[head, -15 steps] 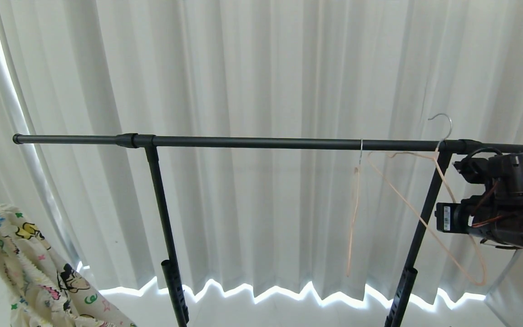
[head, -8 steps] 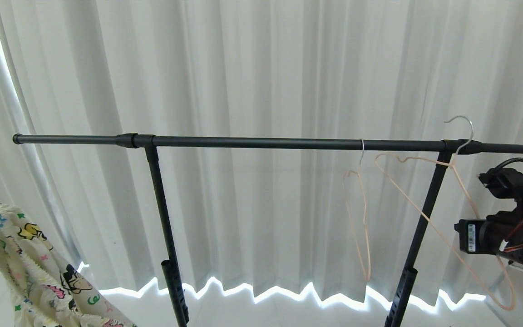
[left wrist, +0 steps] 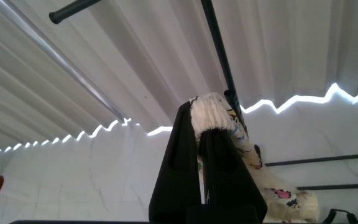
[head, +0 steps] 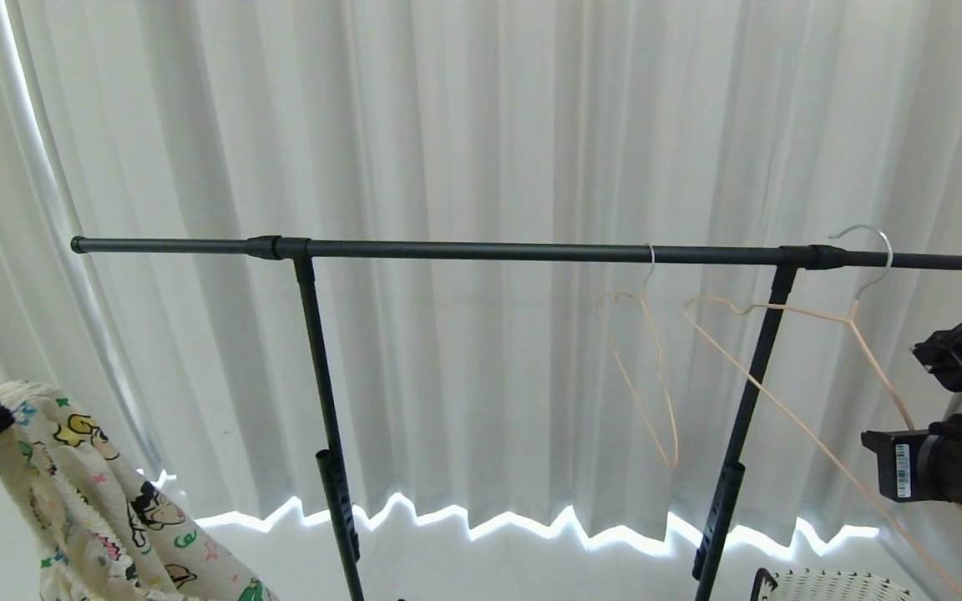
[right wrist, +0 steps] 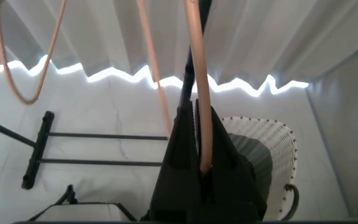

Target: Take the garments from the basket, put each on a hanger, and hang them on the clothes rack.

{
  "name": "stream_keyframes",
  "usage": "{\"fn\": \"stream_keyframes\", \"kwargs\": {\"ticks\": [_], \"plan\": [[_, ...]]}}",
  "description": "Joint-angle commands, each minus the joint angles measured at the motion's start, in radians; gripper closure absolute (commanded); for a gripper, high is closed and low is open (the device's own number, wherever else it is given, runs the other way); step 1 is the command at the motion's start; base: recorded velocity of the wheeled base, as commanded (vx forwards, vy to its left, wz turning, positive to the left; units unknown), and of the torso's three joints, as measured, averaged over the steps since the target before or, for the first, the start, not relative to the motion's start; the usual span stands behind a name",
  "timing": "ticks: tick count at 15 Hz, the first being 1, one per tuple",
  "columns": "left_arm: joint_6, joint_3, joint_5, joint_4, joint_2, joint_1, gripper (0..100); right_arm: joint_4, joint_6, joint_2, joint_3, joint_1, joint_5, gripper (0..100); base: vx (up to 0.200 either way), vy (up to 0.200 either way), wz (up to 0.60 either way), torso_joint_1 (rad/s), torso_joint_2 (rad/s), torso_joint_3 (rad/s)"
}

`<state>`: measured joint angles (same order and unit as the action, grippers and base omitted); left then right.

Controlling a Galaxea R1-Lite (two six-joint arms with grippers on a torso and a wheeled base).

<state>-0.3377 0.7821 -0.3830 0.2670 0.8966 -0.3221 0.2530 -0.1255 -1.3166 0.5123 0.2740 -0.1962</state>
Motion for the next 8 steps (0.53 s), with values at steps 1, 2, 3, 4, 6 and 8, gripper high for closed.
{"fn": "stream_keyframes", "kwargs": {"ticks": [1, 2, 3, 4, 6, 8], "plan": [[0.0, 0.0, -0.001, 0.0, 0.004, 0.002, 100, 0.0, 0.0, 0.008, -0.002, 0.001, 0.0, 100, -0.2, 0.0, 0.0, 0.002, 0.01, 0.002], [0.0, -0.003, -0.001, 0.0, 0.007, 0.0, 100, 0.0, 0.0, 0.019, -0.002, 0.002, 0.0, 100, -0.2, 0.0, 0.0, 0.002, 0.0, -0.007], [0.002, -0.007, -0.001, 0.0, 0.01, 0.0, 100, 0.0, 0.0, 0.028, -0.009, 0.002, 0.001, 100, -0.2, 0.0, 0.0, 0.007, 0.01, 0.002], [0.002, -0.009, -0.001, 0.0, 0.012, 0.0, 100, 0.0, 0.0, 0.039, -0.018, 0.001, 0.001, 100, -0.2, 0.0, 0.0, -0.002, 0.01, 0.007], [0.002, -0.017, -0.001, 0.0, 0.016, 0.0, 100, 0.0, 0.0, 0.06, -0.037, 0.002, 0.001, 100, -0.2, 0.0, 0.0, 0.005, 0.0, -0.002], [0.002, -0.023, -0.001, 0.0, 0.018, 0.0, 100, 0.0, 0.0, 0.088, -0.051, 0.005, 0.009, 100, -0.2, 0.0, 0.0, 0.002, 0.0, 0.002]]}}
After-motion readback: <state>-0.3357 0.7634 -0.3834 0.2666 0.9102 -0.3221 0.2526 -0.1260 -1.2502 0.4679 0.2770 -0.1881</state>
